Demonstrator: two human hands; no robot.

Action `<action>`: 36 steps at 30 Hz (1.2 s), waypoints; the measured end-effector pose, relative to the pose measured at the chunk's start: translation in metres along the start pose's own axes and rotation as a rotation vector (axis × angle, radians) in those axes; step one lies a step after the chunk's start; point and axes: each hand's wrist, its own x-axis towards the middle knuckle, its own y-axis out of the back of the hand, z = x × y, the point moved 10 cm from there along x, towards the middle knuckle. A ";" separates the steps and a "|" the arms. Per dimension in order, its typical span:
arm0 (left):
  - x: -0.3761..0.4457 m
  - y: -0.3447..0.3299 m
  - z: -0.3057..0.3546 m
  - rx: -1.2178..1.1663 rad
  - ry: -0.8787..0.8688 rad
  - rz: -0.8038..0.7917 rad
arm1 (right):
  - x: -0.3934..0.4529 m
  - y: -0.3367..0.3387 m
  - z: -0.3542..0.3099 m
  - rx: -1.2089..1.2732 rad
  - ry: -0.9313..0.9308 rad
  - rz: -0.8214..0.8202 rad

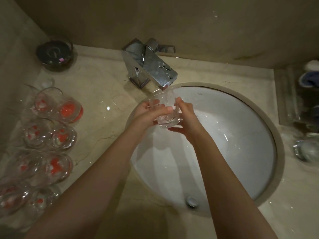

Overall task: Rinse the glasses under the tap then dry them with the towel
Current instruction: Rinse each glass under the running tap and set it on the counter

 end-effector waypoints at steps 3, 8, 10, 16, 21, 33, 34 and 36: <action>0.001 0.000 0.001 -0.018 0.012 0.009 | -0.004 0.010 -0.030 -0.036 0.143 0.094; -0.003 -0.005 0.008 -0.016 0.007 -0.019 | -0.013 -0.007 -0.100 -0.044 0.379 0.108; -0.006 -0.006 0.009 -0.013 0.013 -0.019 | -0.015 -0.019 -0.124 -0.082 0.433 0.092; -0.011 0.000 0.008 0.033 0.007 -0.004 | -0.005 -0.039 -0.144 -0.199 0.459 0.069; -0.014 0.004 0.004 0.031 0.019 0.000 | -0.013 -0.040 -0.140 -0.212 0.482 0.132; -0.026 0.001 0.000 -0.006 0.066 -0.019 | -0.035 -0.020 -0.115 -0.199 0.447 0.079; -0.028 0.000 0.000 -0.008 0.069 -0.031 | -0.039 -0.012 -0.102 -0.136 0.407 0.089; -0.031 -0.004 -0.002 -0.022 0.079 -0.056 | -0.042 0.006 -0.070 0.004 0.289 0.115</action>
